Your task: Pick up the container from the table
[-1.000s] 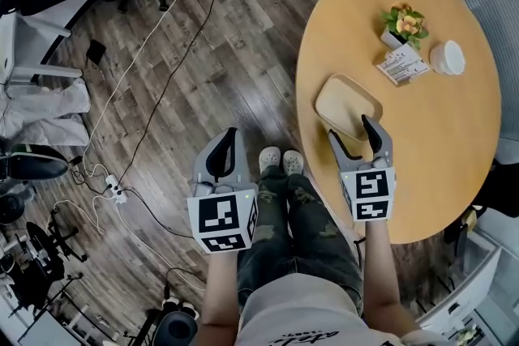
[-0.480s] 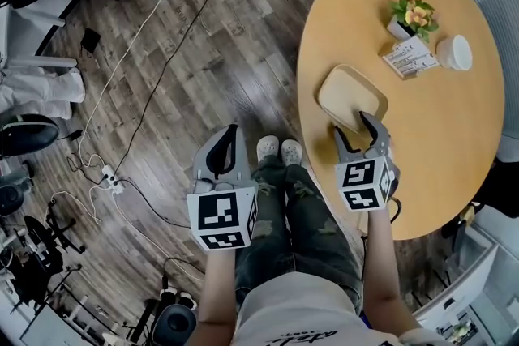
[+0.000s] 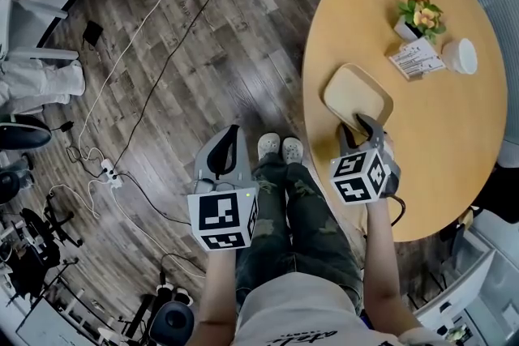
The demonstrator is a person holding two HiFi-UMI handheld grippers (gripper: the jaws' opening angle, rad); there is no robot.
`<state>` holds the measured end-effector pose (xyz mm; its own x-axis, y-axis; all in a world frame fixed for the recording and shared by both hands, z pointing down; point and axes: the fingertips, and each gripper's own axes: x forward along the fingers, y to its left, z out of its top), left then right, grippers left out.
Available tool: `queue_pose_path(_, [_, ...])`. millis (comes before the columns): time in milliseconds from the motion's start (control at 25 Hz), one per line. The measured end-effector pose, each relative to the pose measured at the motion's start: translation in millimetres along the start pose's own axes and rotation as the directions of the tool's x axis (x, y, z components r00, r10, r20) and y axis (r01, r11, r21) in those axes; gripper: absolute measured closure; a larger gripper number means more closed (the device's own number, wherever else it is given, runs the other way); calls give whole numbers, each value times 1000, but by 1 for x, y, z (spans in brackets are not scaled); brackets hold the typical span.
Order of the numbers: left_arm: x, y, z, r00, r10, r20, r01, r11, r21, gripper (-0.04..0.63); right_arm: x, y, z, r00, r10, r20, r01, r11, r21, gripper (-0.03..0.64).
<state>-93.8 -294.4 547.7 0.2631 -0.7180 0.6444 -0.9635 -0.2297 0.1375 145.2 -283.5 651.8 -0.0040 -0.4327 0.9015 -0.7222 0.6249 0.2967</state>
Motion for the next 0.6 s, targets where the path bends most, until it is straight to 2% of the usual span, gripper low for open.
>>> queue_pose_path(120, [-1, 2, 0, 1000, 8, 3, -8, 1000, -6, 594, 3, 4, 1, 1000, 18, -2, -18, 1000, -26, 482])
queue_pose_path(280, [-2, 5, 1, 1000, 20, 6, -20, 1000, -19, 594, 5, 2, 1, 1000, 6, -9, -7, 999, -45, 569])
queue_pose_path(600, [-8, 1, 13, 999, 22, 37, -21, 999, -24, 594, -7, -8, 11, 999, -7, 46, 6, 1000, 25, 580])
